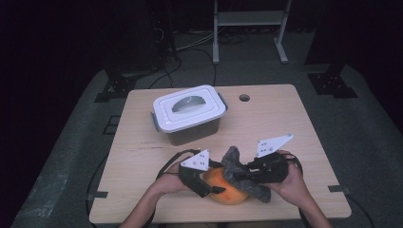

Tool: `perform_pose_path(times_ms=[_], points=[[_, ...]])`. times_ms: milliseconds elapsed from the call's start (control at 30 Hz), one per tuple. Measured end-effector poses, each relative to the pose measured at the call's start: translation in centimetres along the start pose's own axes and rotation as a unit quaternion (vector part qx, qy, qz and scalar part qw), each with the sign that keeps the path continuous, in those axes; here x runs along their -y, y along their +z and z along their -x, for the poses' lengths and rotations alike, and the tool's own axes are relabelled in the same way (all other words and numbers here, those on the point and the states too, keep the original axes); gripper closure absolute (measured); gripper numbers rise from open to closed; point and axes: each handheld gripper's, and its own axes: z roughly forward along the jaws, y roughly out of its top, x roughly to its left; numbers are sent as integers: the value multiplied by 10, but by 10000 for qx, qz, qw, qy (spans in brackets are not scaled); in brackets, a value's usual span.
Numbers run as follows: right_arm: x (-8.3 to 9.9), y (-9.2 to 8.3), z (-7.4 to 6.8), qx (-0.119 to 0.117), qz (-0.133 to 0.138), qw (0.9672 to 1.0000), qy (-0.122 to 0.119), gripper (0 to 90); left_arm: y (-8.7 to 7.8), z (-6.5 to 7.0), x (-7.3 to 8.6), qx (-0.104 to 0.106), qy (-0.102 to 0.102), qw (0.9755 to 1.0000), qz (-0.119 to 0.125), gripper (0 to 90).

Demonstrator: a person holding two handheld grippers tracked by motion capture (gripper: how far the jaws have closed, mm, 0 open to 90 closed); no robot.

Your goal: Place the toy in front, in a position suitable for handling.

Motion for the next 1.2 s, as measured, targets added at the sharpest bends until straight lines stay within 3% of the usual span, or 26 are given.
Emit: perform_pose_path(times_ms=[100,167,300,400,533,667,733,900,967,1033,1100,1200], points=[[1,9,-2,-46,-181,9998,-48,741,0,2,1,10,86,9999,-100,222],[6,9,3,-167,-123,9998,62,741,-2,0,4,31,10,10000,-64,224],[19,1,19,-27,-49,9993,383,741,-6,-6,9,34,-128,9999,-63,220],[32,0,30,-140,-43,9976,673,741,-9,-10,13,43,-263,9996,-30,216],[39,1,33,-222,-104,9965,794,741,-15,-17,19,-36,-461,9989,18,216],[40,4,32,-233,-137,9964,800,742,-22,-24,23,-284,-776,9966,24,208],[39,6,30,-202,-144,9965,795,742,-23,-24,22,-259,-884,9957,37,200],[34,12,22,-176,-226,9975,652,742,-19,-19,14,-28,-889,9959,188,199],[30,14,18,-207,-263,9979,549,743,-14,-17,13,5,-823,9966,58,201],[25,11,16,-74,-216,9989,405,743,-14,-16,15,44,-818,9966,8,200],[22,7,18,24,-55,9991,426,743,-16,-16,16,137,-820,9965,-12,200],[26,12,19,83,-154,9989,446,740,-16,-16,13,124,-834,9964,-22,163]])
